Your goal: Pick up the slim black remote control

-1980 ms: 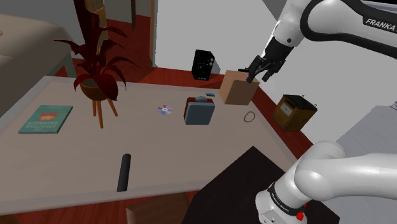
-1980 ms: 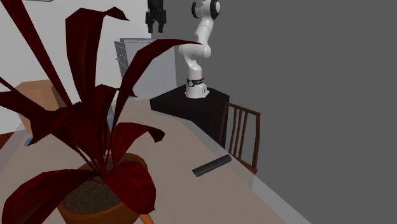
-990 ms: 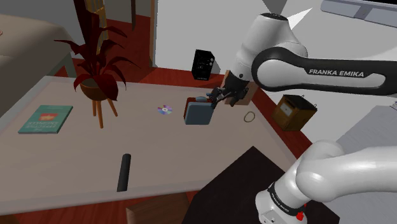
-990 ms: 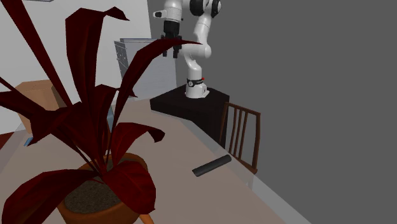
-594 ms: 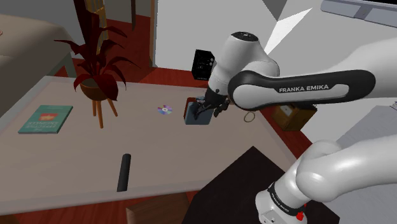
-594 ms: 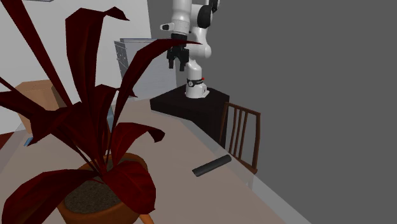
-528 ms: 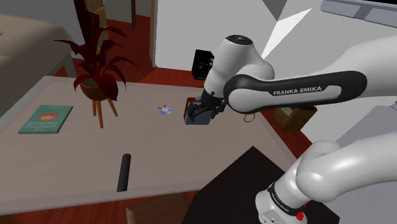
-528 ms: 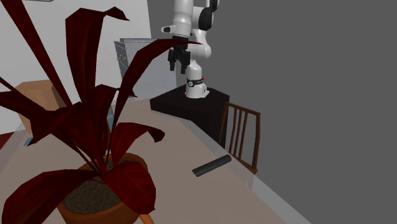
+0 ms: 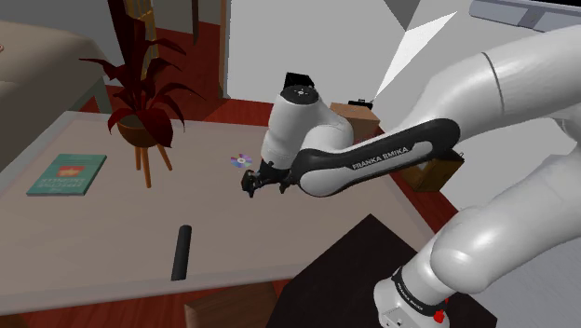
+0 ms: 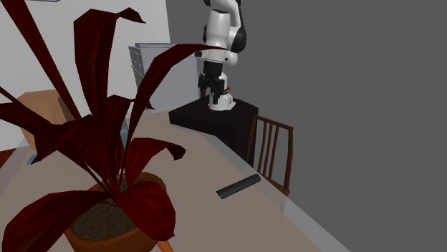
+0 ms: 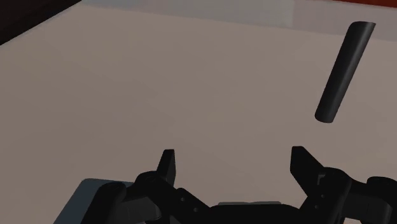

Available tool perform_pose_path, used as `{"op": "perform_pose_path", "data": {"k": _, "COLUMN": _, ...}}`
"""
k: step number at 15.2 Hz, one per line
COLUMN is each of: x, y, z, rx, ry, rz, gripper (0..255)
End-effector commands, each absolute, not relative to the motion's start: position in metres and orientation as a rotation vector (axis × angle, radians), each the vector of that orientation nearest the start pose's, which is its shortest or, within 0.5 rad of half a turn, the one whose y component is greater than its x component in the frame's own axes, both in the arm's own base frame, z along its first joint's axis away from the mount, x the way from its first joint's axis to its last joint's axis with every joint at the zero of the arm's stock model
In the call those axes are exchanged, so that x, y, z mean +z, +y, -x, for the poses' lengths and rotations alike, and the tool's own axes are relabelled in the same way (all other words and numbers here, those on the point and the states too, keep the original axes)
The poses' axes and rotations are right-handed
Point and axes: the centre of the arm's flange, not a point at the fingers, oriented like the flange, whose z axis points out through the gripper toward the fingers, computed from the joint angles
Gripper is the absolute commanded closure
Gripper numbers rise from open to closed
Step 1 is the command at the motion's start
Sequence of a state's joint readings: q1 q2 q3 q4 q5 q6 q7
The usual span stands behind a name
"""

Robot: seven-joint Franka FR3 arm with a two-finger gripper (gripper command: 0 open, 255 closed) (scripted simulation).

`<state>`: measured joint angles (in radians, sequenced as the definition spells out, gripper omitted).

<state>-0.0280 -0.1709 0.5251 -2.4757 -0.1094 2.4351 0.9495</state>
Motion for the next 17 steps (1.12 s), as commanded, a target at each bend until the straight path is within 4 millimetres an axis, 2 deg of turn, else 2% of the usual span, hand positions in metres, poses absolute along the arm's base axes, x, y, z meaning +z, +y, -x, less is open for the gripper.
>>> {"op": "perform_pose_path", "data": {"k": 1, "x": 0.338, "y": 0.242, "z": -0.421, "rx": -0.298, "ry": 0.613, "rz": 3.121, "gripper": 0}}
{"op": "perform_pose_path", "data": {"k": 17, "x": 0.190, "y": 0.377, "z": -0.499, "rx": -0.326, "ry": 0.757, "rz": 3.112, "gripper": 0}}
